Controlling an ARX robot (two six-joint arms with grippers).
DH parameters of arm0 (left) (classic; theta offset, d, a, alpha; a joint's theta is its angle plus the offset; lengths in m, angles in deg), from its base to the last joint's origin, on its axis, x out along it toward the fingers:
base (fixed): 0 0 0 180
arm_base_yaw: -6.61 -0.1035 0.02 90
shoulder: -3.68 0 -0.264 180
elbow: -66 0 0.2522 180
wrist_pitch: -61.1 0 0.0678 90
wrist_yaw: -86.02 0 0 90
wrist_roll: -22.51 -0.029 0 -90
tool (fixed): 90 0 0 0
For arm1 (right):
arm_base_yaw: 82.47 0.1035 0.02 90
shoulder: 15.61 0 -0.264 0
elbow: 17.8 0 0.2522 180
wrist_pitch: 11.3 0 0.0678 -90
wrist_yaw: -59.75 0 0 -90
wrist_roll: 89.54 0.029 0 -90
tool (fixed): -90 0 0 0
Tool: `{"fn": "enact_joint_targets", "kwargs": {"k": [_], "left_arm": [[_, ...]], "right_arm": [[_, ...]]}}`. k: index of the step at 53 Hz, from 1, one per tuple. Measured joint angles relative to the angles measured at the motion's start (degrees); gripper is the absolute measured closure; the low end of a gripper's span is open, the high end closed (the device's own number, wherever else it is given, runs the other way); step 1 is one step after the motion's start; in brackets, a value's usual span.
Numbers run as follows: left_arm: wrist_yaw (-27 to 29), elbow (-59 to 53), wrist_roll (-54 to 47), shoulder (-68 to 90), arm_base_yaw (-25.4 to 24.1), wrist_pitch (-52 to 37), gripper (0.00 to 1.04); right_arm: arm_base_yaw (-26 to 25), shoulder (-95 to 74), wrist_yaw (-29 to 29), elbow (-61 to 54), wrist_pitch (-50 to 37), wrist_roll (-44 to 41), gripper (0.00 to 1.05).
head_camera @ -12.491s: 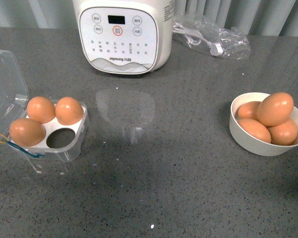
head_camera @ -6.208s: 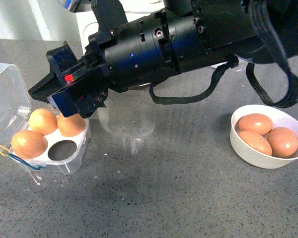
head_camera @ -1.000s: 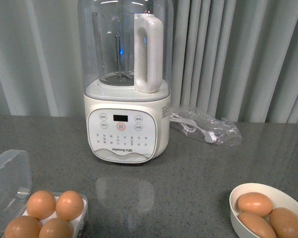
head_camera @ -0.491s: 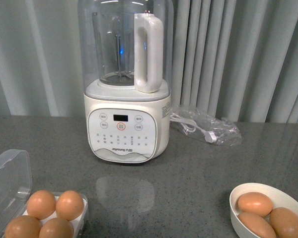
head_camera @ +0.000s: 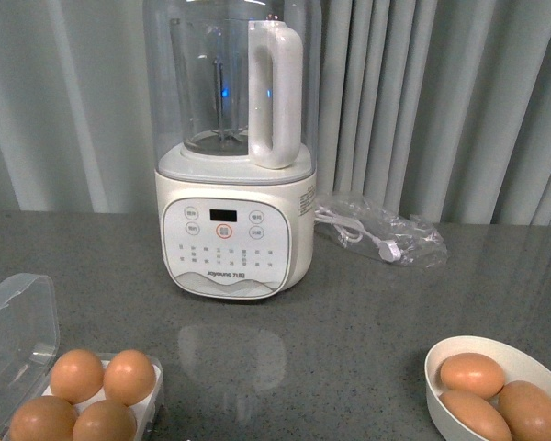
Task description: Put egg into box
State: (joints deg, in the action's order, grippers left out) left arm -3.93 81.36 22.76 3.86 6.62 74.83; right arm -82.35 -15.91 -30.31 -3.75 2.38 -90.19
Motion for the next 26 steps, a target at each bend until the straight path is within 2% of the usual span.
{"fn": "enact_joint_targets", "kwargs": {"k": [2, 11, 20, 22, 25, 26], "left_arm": [[0.0, 0.0, 0.0, -0.02, 0.0, 0.0, 0.07], [-0.02, 0.0, 0.0, -0.02, 0.0, 0.0, 0.07], [0.0, 0.0, -0.02, -0.02, 0.0, 0.0, 0.07], [-0.02, 0.0, 0.0, -0.02, 0.0, 0.0, 0.07], [-0.02, 0.0, 0.0, -0.02, 0.0, 0.0, 0.07], [-0.02, 0.0, 0.0, -0.02, 0.0, 0.0, 0.07]], "right_arm": [[0.0, 0.0, 0.0, 0.0, 0.0, 0.02, 0.98], [0.0, 0.0, 0.0, 0.0, 0.04, 0.02, 0.68], [0.0, 0.0, 0.0, 0.0, 0.04, 0.02, 0.29], [0.0, 0.0, 0.0, 0.0, 0.04, 0.02, 0.18], [0.0, 0.0, 0.0, 0.0, 0.04, 0.04, 0.06], [0.0, 0.0, 0.0, 0.0, 0.04, 0.09, 0.06]]}}
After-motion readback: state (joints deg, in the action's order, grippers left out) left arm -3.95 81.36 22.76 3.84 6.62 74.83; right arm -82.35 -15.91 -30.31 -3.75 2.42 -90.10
